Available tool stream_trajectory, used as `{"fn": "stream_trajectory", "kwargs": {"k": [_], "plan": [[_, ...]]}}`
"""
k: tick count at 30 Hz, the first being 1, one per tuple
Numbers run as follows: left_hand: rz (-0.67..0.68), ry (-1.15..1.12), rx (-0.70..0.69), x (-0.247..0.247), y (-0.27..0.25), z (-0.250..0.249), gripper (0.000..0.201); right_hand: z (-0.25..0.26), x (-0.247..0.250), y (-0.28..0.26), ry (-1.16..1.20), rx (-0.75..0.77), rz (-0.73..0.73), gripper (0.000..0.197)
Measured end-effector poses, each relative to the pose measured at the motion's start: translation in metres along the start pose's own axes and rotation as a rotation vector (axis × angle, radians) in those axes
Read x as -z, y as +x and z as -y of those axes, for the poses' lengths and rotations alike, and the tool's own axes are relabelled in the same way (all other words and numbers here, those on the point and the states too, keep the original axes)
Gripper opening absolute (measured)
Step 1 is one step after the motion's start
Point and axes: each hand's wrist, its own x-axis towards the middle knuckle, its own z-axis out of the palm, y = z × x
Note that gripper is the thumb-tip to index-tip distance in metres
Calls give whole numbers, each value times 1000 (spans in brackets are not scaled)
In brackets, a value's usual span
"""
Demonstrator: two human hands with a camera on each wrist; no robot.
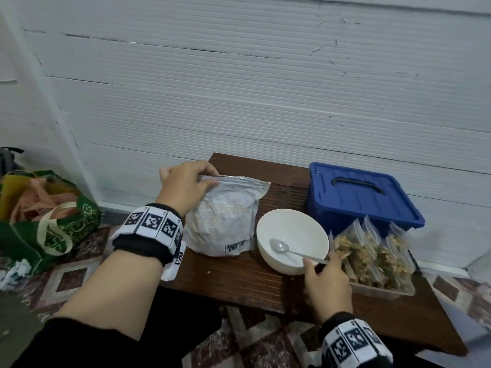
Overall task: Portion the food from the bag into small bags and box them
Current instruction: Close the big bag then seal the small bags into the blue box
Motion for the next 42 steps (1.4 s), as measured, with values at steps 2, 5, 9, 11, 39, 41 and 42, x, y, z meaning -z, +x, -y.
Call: {"fn": "stream_trajectory", "kwargs": {"k": [2, 5, 9, 11, 39, 41, 42], "plan": [[-18, -23, 28, -2, 10, 0, 11, -2, -8, 4, 47, -16, -34, 65], [-58, -11, 59, -5, 28, 2, 9, -13, -21, 15, 108, -59, -56, 64], [-98, 12, 109, -9, 54, 8, 7, 0, -22, 20, 161, -86, -53, 50], [-109, -23, 128, -11, 68, 11, 6, 11, -19, 20, 164, -71, -38, 48], [34, -132, 98, -61, 173, 36, 22, 98, -107, 68, 88, 215, 398, 54], [32, -88, 81, -61, 170, 36, 30, 95, -108, 68, 119, 185, 401, 60], [33, -71, 66, -61, 169, 37, 34, 93, -107, 68, 141, 163, 399, 63]]}}
